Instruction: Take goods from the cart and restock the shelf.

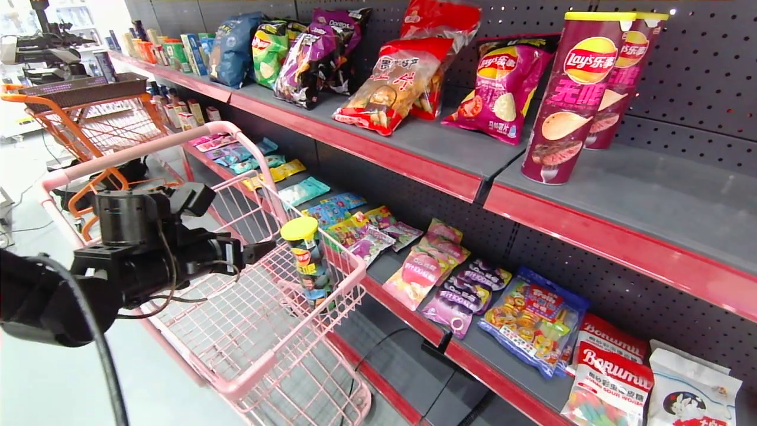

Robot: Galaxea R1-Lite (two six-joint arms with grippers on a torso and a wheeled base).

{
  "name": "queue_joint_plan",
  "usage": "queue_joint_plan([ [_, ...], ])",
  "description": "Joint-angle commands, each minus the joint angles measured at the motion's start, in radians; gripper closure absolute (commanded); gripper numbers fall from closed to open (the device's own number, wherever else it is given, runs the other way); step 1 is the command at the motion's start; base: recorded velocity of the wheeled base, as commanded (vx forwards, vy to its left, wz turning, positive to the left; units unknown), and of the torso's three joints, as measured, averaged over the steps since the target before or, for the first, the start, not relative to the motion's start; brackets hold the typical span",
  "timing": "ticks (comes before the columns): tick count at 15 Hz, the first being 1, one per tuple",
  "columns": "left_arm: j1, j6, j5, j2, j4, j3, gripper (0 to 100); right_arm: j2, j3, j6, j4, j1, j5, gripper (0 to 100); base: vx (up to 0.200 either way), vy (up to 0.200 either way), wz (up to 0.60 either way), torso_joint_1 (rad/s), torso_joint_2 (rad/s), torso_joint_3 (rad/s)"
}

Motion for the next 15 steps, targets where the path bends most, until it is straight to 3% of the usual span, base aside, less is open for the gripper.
queue_joint_plan([
  [1,-0.031,-0.001,-0.007,0.147,-0.020,-0.069,0,0.000,0.000,-0.001,0.000,0.000,0.001,0,0.000,0.000,0.00,0.000,0.00,0.000],
  [5,-0.058,0.001,-0.047,0.221,-0.020,-0.158,0,0.000,0.000,-0.001,0.000,0.001,0.002,0,0.000,0.000,0.00,0.000,0.00,0.000],
  [8,-0.074,0.036,-0.066,0.264,-0.020,-0.203,0,0.000,0.000,-0.001,0.000,0.000,0.002,0,0.000,0.000,0.00,0.000,0.00,0.000],
  [14,-0.095,0.039,-0.064,0.310,-0.048,-0.223,0,0.000,0.000,-0.001,0.000,0.001,0.004,0,0.000,0.000,0.00,0.000,0.00,0.000],
  [15,-0.095,0.039,-0.064,0.316,-0.071,-0.217,100,0.000,0.000,-0.001,0.000,0.001,0.004,0,0.000,0.000,0.00,0.000,0.00,0.000],
])
